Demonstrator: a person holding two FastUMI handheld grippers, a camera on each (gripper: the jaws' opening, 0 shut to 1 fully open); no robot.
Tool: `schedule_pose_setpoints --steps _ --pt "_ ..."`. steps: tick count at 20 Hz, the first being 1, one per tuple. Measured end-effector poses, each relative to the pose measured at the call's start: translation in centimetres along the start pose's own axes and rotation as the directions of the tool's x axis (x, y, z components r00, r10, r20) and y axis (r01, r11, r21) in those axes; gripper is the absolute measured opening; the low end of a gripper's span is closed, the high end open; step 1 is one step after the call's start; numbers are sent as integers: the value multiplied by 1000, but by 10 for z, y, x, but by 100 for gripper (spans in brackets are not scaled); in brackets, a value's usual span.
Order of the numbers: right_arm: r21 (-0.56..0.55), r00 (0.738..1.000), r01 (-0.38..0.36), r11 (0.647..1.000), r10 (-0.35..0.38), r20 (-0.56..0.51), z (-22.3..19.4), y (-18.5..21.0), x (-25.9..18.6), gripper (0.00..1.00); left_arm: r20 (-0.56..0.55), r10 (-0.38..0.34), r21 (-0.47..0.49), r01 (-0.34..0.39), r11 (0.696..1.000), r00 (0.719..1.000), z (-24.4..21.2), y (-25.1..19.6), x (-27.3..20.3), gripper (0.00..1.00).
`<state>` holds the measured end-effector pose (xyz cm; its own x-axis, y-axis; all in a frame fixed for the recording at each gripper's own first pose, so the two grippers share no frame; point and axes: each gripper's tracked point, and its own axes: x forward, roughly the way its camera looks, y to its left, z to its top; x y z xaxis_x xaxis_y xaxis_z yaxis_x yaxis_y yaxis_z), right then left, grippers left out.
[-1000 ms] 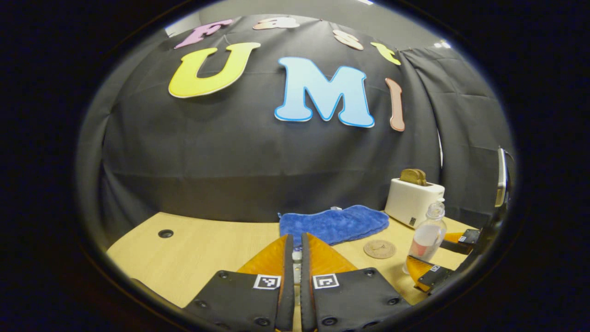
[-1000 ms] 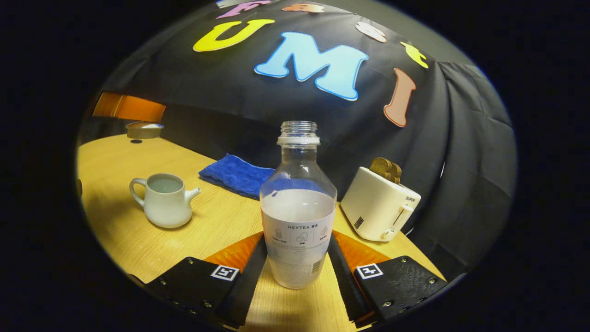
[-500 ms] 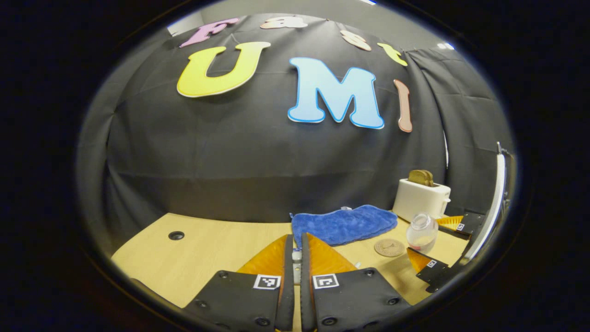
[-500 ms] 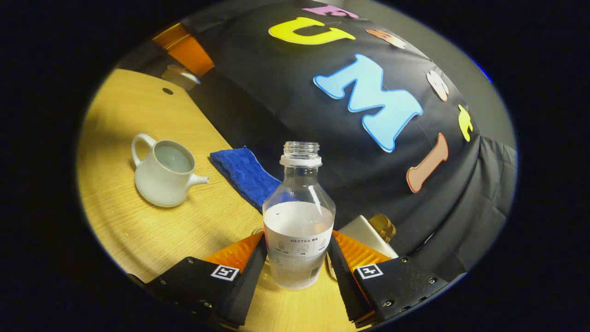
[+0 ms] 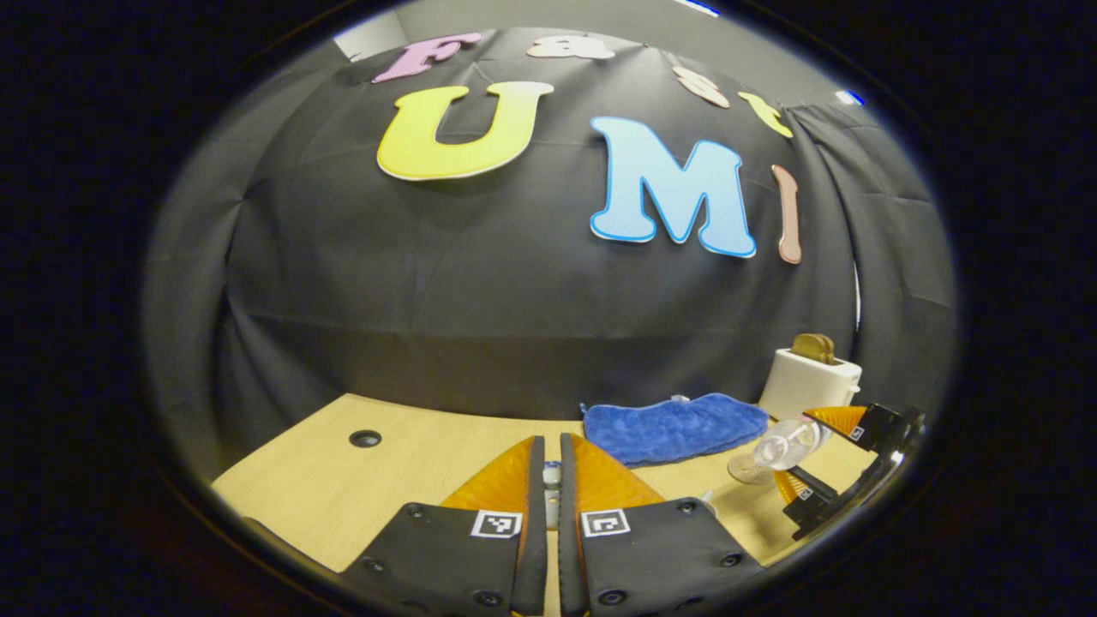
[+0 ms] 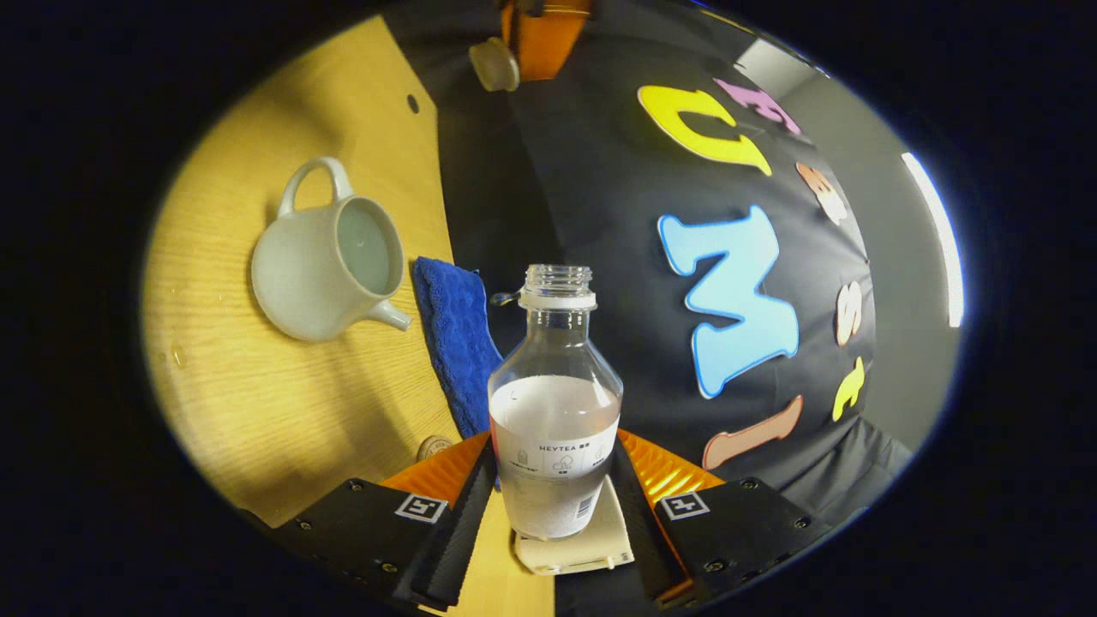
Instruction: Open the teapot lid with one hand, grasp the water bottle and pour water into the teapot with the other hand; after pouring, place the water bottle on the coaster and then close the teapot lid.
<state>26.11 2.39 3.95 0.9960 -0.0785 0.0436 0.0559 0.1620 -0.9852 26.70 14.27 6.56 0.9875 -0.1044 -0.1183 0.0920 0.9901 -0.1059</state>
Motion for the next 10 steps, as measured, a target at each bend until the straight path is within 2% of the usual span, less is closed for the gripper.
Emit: schedule_pose_setpoints --steps 3,6,10 --pt "-130 1000 9 991 -5 31 7 1 1 75 -11 -12 -7 12 1000 1000 -2 -4 1 13" --pt "-191 998 11 982 1 60 13 5 -3 75 -20 -17 -7 16 1000 1000 -7 -5 3 14" --pt "-319 994 36 947 -1 108 25 9 -2 75 -20 -12 -4 12 1000 1000 -6 -2 3 14"
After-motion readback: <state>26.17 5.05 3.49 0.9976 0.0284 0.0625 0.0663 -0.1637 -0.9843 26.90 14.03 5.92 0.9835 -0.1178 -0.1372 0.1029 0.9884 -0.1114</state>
